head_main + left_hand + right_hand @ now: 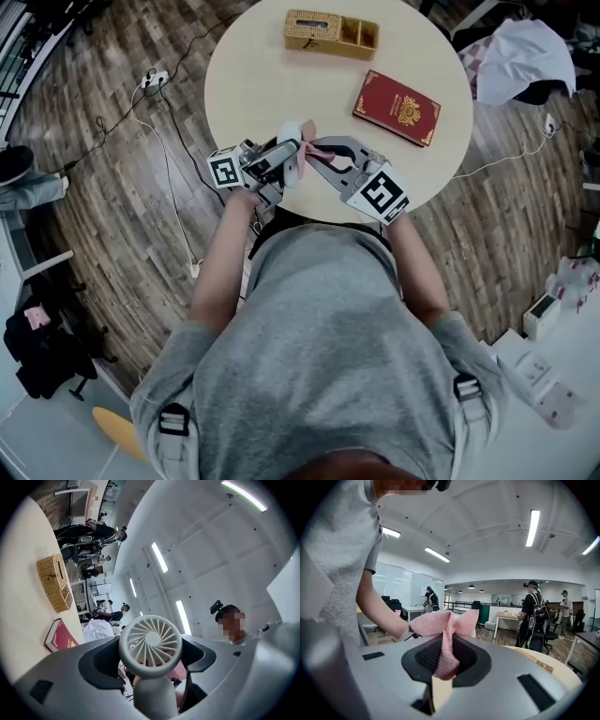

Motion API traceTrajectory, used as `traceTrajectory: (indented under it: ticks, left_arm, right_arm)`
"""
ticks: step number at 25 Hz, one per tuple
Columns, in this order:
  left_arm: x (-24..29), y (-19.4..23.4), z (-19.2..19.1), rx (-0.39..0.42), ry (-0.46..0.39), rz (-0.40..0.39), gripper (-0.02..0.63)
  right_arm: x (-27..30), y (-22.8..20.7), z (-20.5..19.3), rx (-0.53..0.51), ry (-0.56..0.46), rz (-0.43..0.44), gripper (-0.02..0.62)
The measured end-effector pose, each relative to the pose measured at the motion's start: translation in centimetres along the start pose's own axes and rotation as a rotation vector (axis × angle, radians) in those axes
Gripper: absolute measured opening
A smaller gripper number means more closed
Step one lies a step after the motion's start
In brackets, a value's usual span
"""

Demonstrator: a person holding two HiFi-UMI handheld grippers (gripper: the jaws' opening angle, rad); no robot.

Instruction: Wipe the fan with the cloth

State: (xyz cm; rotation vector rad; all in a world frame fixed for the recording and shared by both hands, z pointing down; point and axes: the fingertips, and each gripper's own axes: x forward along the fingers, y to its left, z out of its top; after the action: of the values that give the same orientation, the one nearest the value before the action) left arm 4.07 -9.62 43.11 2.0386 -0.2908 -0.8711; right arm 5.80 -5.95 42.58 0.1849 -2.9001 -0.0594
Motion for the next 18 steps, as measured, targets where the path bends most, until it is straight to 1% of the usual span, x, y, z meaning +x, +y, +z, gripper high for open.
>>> traceTrajectory:
  ticks: [3,4,6,10,14,18]
  left_arm:
    - [0.2,0.4,-0.2,0.019,0.004,0.022,0.374]
    - [0.2,0.4,-0.3,0.021,0.008,0.024,0.374]
    - [0.4,0.4,-0.7,0.019,0.020,0.026,0.374]
    - [0.3,0.2,-1.4,0.011,0.047,0.023,0.374]
    - [0.0,-0.2,-0.9,0.013,0.064,0.016,0.374]
    - [-0.8,-0.3,-0.2,0.017,0.082,0.019,0.374]
  right_arm:
    - [-0.3,-0.9,0.8,0.049,-0.036,-0.024,0.040]
    - [-0.4,-1.3,0.9,0.050,-0.040,-0.033,0.040]
    - [-0.5,-2.2,0.9,0.019,-0.029,-0.050,0.038]
    - [-0.2,-3.0,0.0,0.051,0.001,-0.089,0.040]
    - [0.6,-2.7,-1.2,-0.023,0.065,-0.068,0.040]
    - [1.7,-1.9,-1.8,-0.047,0.108,-0.050,0.040]
